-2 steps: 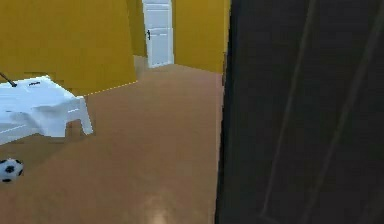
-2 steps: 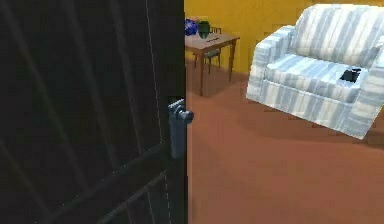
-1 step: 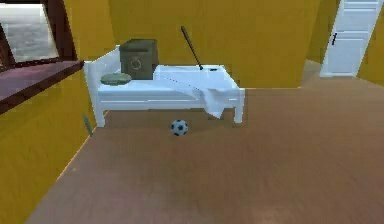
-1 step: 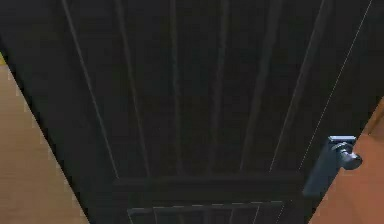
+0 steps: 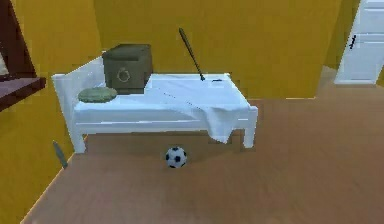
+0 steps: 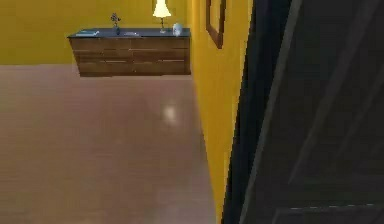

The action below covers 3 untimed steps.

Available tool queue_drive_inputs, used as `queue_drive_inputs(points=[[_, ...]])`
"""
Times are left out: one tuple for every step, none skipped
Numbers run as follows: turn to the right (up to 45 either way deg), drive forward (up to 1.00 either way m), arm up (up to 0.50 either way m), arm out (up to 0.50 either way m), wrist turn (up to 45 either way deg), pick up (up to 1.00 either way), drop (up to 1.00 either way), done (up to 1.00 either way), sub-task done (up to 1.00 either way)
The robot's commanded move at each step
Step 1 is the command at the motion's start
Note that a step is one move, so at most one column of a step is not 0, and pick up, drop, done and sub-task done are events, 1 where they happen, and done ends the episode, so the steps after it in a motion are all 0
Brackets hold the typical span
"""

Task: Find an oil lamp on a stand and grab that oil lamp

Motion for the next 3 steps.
queue_drive_inputs(points=[[42.0,0.00,0.00,0.00,0.0,0.00,0.00,0.00,0.00],[0.0,1.00,0.00,0.00,0.0,0.00,0.00,0.00,0.00],[0.0,1.00,0.00,0.00,0.0,0.00,0.00,0.00,0.00]])
